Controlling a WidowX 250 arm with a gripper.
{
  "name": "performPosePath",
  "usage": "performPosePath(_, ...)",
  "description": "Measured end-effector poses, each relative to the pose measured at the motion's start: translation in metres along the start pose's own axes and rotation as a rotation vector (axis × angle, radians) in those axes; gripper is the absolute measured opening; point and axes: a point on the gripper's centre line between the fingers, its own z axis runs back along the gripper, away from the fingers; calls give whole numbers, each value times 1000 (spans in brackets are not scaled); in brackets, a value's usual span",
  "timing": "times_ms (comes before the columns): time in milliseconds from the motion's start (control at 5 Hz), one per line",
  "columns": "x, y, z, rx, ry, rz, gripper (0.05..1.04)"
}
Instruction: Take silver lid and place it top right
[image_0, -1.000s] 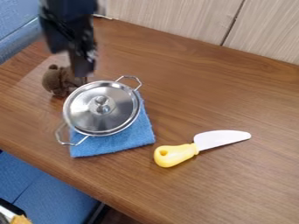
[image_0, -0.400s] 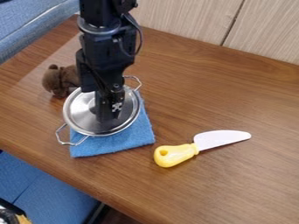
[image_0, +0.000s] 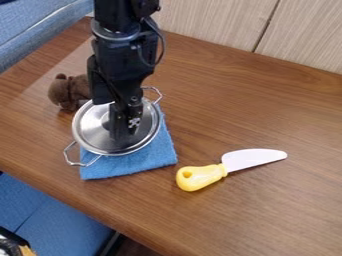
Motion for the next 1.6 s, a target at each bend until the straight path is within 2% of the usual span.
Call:
performPosePath(200,-3,10,-8,-14,27,36,1001)
performPosePath(400,1,13,-16,-32,41,31,959)
performPosePath(800,5,12,-16,-21,39,30,403)
performPosePath(1000,5,13,-16,-13,42,33,282)
performPosePath(1400,4,11,-12,-4,35,46,282)
performPosePath(1600,7,11,-1,-2,13,55,282)
